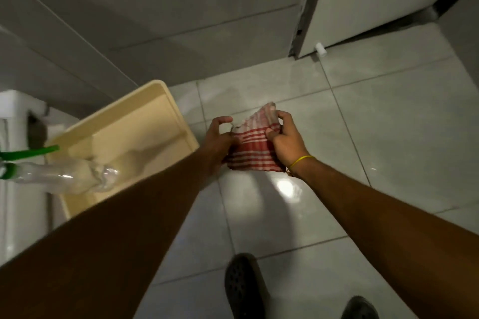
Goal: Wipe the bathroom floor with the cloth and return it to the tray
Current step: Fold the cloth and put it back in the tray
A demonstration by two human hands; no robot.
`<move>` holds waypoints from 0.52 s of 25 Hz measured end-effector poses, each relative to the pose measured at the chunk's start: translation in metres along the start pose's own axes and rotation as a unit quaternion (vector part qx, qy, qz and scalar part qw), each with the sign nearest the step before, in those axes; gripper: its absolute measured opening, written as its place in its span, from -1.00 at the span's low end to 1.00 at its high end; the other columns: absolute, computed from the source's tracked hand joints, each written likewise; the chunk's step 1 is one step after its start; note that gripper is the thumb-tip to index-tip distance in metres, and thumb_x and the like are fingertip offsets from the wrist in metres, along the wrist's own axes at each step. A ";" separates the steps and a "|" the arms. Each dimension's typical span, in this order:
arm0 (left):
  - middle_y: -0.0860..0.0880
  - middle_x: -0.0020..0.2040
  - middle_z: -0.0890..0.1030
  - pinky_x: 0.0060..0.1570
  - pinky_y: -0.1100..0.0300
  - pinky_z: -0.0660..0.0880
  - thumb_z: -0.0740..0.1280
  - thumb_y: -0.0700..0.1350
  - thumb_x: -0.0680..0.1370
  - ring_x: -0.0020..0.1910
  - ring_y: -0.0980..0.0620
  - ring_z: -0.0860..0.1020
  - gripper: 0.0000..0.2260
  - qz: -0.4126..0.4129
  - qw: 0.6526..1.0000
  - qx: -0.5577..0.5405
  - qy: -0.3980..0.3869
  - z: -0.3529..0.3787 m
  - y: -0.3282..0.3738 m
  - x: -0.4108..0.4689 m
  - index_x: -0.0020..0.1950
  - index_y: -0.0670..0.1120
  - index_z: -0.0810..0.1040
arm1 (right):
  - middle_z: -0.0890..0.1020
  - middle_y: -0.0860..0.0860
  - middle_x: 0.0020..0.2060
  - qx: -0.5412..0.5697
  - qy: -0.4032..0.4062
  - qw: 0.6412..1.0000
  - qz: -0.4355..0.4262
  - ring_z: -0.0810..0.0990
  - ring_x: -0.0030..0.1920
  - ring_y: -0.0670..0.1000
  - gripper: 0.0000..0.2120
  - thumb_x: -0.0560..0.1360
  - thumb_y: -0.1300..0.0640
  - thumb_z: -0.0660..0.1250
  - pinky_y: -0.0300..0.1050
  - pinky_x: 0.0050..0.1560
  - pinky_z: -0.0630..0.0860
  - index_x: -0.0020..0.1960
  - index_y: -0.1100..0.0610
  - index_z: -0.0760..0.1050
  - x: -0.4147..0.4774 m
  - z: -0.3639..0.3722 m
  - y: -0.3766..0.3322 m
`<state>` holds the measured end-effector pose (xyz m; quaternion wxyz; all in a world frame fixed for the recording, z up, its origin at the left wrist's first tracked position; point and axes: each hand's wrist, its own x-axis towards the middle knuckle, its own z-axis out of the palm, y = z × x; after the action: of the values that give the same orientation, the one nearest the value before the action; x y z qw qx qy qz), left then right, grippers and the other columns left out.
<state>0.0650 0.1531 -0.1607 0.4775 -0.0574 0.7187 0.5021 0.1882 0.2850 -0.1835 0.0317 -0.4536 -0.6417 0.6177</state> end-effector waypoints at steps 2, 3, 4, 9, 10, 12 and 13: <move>-0.13 0.02 0.67 -0.43 0.18 0.57 0.30 -0.44 0.55 -0.14 -0.09 0.62 -0.55 0.013 1.000 0.002 0.008 -0.054 0.027 -0.004 0.20 0.10 0.49 | 0.70 0.02 -0.01 -0.032 -0.027 0.998 -0.036 0.71 0.05 0.15 -0.47 0.61 0.26 0.23 0.09 0.09 0.65 0.47 -0.18 0.30 0.003 0.043 -0.040; -0.11 0.03 0.69 -0.41 0.17 0.58 0.30 -0.43 0.56 -0.12 -0.09 0.64 -0.61 0.014 1.000 -0.001 0.013 -0.080 0.035 -0.004 0.12 0.07 0.53 | 0.70 0.01 -0.04 -0.050 -0.040 0.996 -0.062 0.71 -0.01 0.10 -0.40 0.58 0.29 0.22 0.02 0.00 0.63 0.48 -0.23 0.27 0.003 0.064 -0.056; -0.07 0.00 0.72 -0.42 0.17 0.58 0.30 -0.44 0.56 -0.13 -0.07 0.66 -0.66 0.017 1.000 -0.006 0.024 -0.104 0.038 -0.004 0.02 0.03 0.56 | 0.71 0.04 -0.02 -0.069 -0.054 0.992 -0.090 0.71 -0.04 0.08 -0.34 0.56 0.31 0.21 -0.03 -0.04 0.62 0.48 -0.27 0.26 0.002 0.086 -0.068; 0.04 -0.11 0.79 -0.32 0.16 0.66 0.37 -0.38 0.59 -0.19 0.04 0.78 -0.70 0.032 0.995 0.006 0.090 -0.188 0.001 0.007 0.05 0.01 0.74 | 0.72 0.18 0.16 -0.258 -0.111 0.936 -0.209 0.70 0.16 0.27 -0.63 0.56 0.31 0.28 0.04 0.19 0.61 0.29 0.06 0.62 0.006 0.181 -0.071; 0.02 -0.06 0.79 -0.29 0.14 0.68 0.41 -0.34 0.59 -0.14 0.01 0.78 -0.72 0.036 0.995 0.008 0.095 -0.194 -0.012 0.011 0.10 0.03 0.73 | 0.70 0.21 0.22 -0.305 -0.126 0.916 -0.230 0.68 0.19 0.30 -0.65 0.56 0.31 0.28 0.06 0.20 0.60 0.29 0.10 0.63 0.008 0.194 -0.066; 0.06 -0.06 0.78 -0.28 0.16 0.68 0.47 -0.28 0.58 -0.09 -0.03 0.77 -0.75 0.055 0.993 0.014 0.107 -0.198 -0.033 0.020 0.09 0.08 0.70 | 0.56 0.24 0.41 -0.387 -0.170 0.872 -0.247 0.64 0.26 0.35 -0.53 0.56 0.31 0.29 0.11 0.26 0.59 0.45 0.13 0.54 0.016 0.212 -0.057; 0.06 -0.06 0.79 -0.27 0.18 0.67 0.47 -0.28 0.58 -0.07 -0.05 0.76 -0.76 0.062 0.992 0.028 0.108 -0.197 -0.042 0.025 0.11 0.05 0.69 | 0.47 0.23 0.51 -0.422 -0.193 0.851 -0.246 0.62 0.29 0.35 -0.44 0.56 0.29 0.31 0.13 0.30 0.59 0.55 0.13 0.44 0.019 0.217 -0.052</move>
<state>-0.0491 -0.0108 -0.1997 0.3662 -0.0535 0.7822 0.5012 0.0181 0.1398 -0.2012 -0.1358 -0.1222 -0.9246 0.3343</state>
